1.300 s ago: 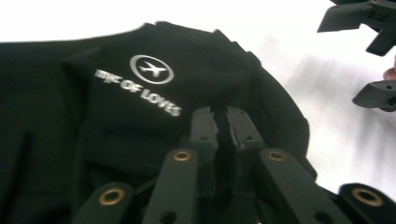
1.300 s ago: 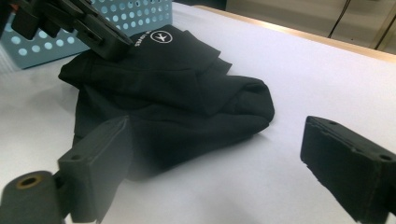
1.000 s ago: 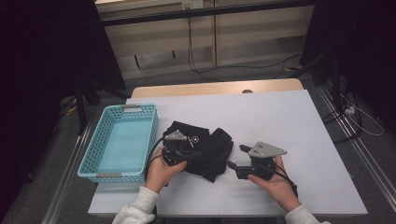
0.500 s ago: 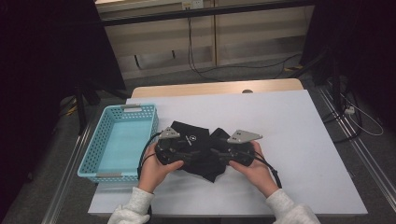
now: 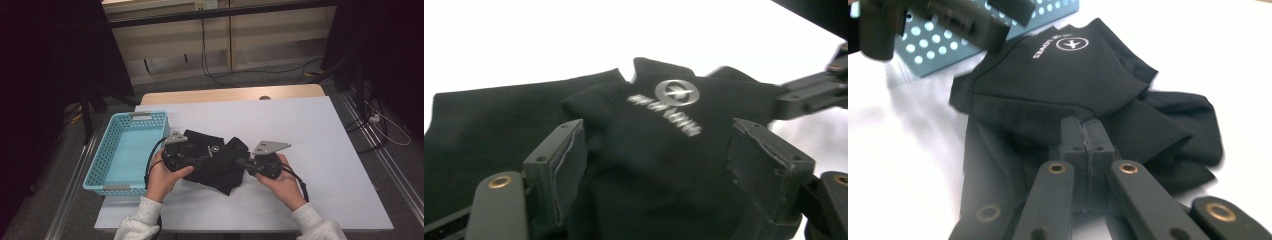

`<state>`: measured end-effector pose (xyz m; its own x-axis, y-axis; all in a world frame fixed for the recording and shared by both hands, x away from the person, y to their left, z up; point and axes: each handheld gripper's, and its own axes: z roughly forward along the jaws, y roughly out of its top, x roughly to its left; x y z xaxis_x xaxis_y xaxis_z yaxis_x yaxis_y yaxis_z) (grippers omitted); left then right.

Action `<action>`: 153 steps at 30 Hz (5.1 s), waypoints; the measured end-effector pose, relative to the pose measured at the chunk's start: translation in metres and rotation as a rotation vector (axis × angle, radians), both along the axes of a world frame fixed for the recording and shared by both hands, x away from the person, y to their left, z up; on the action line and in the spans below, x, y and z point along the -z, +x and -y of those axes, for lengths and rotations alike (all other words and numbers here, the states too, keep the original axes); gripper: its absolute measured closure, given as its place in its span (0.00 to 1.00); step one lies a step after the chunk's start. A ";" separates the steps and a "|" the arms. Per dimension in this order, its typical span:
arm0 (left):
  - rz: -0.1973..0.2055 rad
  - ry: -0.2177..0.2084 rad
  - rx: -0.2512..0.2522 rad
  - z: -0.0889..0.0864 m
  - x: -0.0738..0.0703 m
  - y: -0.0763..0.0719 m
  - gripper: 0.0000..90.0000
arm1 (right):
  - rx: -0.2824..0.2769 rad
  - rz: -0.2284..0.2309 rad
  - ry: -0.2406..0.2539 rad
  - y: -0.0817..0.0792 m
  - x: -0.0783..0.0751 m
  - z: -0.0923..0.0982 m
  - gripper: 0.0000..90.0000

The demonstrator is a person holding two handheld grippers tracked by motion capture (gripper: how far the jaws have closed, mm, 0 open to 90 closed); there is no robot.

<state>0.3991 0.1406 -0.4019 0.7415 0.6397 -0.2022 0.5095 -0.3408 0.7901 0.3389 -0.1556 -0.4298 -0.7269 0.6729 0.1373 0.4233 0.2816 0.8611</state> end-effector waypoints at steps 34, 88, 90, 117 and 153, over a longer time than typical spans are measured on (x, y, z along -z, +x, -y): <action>0.000 -0.014 -0.007 0.006 0.002 0.010 0.26 | 0.102 -0.001 -0.024 -0.043 -0.001 0.075 1.00; -0.083 -0.002 -0.133 -0.015 0.023 0.026 0.91 | 0.177 -0.006 -0.084 -0.039 -0.001 0.112 1.00; -0.082 0.017 -0.105 -0.012 0.023 0.016 0.91 | 0.179 -0.026 -0.082 -0.039 0.003 0.116 1.00; -0.049 -0.050 0.084 0.074 0.023 0.026 0.38 | 0.073 -0.085 -0.256 -0.052 0.023 0.075 1.00; -0.197 0.038 0.206 0.092 0.052 0.010 0.95 | 0.185 -0.118 -0.261 -0.053 0.020 0.108 1.00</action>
